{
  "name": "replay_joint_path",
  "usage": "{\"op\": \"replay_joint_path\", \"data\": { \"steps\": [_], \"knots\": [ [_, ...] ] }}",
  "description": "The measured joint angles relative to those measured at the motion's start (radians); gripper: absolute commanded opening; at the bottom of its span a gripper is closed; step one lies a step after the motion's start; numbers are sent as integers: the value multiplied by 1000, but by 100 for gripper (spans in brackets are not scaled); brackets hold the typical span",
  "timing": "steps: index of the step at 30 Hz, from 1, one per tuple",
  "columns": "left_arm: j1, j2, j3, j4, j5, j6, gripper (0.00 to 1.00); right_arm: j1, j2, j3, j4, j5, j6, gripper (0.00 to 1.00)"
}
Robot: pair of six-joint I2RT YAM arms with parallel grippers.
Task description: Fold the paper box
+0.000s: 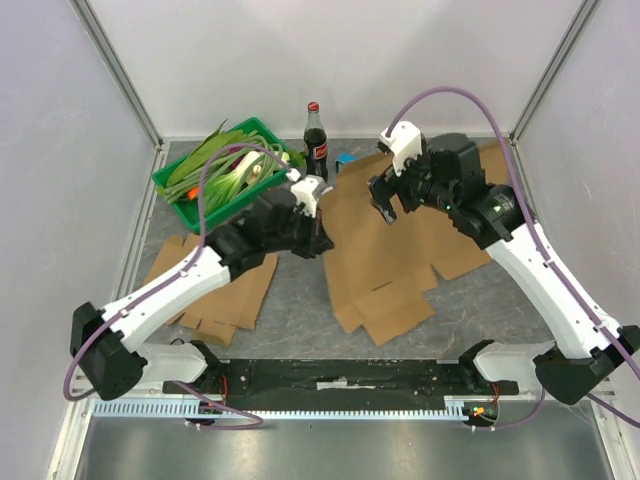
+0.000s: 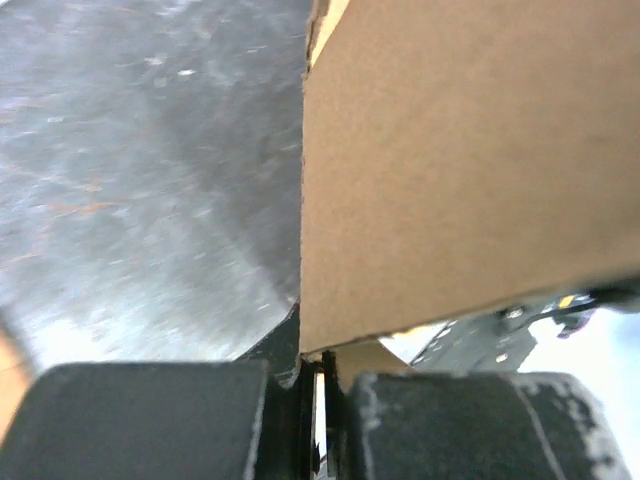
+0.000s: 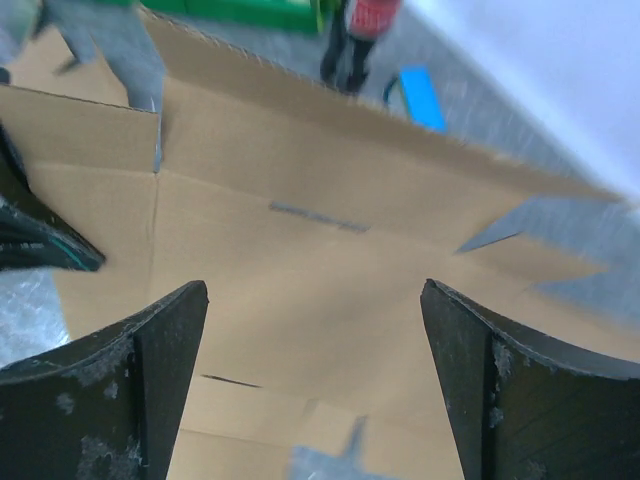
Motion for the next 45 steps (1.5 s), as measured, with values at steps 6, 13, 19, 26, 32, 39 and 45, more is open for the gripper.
{"op": "replay_joint_path", "data": {
  "steps": [6, 13, 19, 26, 32, 39, 45],
  "knots": [
    [97, -86, 111, -318, 21, 260, 2, 0, 40, 182, 39, -127, -249, 95],
    [98, -86, 171, -428, 47, 415, 2, 2, 237, 378, -23, -261, -454, 85],
    [98, -76, 223, -496, 65, 499, 2, 1, 347, 388, -94, -384, -532, 22],
    [113, -112, 245, -480, -65, 494, 63, -16, 297, 337, -31, -447, -475, 0],
    [173, -445, 80, -290, -280, 330, 79, -159, 177, 208, 166, -504, -195, 0],
    [256, -647, -35, -202, -344, 169, 80, -361, 89, 87, 311, -571, 26, 0],
    [346, -534, -54, -136, -281, 136, 75, -373, 1, -56, 377, -626, 106, 0]
  ]
}}
